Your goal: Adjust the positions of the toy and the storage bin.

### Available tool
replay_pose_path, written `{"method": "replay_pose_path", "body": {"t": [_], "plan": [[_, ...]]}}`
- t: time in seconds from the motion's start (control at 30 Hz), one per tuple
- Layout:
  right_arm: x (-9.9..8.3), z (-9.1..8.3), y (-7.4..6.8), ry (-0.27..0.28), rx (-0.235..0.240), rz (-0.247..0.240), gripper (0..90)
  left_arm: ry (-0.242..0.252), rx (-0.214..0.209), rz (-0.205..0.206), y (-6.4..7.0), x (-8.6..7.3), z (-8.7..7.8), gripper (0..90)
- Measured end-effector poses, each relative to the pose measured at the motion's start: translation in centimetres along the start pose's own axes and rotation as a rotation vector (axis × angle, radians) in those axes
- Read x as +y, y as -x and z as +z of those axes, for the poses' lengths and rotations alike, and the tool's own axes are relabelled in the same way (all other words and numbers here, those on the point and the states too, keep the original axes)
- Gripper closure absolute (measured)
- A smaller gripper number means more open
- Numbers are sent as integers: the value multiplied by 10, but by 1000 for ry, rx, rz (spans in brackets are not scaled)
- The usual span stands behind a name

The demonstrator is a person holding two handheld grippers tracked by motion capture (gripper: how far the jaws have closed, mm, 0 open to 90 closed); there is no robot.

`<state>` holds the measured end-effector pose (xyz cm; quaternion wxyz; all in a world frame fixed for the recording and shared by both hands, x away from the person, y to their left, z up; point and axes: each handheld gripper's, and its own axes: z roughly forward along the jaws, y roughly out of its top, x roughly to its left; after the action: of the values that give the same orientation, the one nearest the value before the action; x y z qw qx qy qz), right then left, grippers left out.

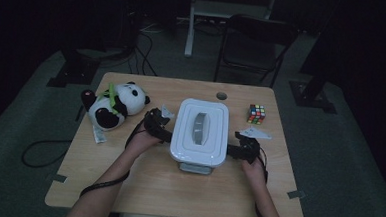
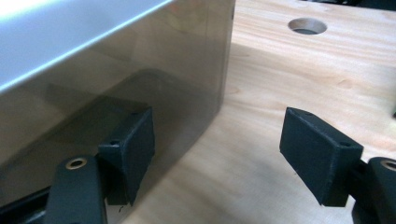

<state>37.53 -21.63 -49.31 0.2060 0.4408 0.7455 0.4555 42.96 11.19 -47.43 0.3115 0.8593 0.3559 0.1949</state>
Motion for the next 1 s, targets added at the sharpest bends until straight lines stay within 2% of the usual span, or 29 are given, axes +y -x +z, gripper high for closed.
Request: {"method": "replay_pose_path", "body": {"t": [0.1,0.13,0.33,0.6,0.77,0.83,1.0], "plan": [[-3,-5,-5,8,3,0,260,1,-4,-2,1,-2,-1,18],[-7,-11,-10,11,17,5,260,-3,-7,1,4,-7,-6,18],[-16,-24,-24,7,41,-3,261,-1,-9,1,10,-14,-15,44],[-25,-38,-36,-4,73,-12,261,-4,-21,29,21,-24,-28,46],[-31,-44,-44,1,86,-4,268,-12,-20,48,22,-28,-33,46],[-33,-45,-47,3,96,-9,268,-11,-22,46,21,-30,-35,46],[-37,-49,-52,2,138,15,267,-8,-30,37,20,-35,-38,46]]}}
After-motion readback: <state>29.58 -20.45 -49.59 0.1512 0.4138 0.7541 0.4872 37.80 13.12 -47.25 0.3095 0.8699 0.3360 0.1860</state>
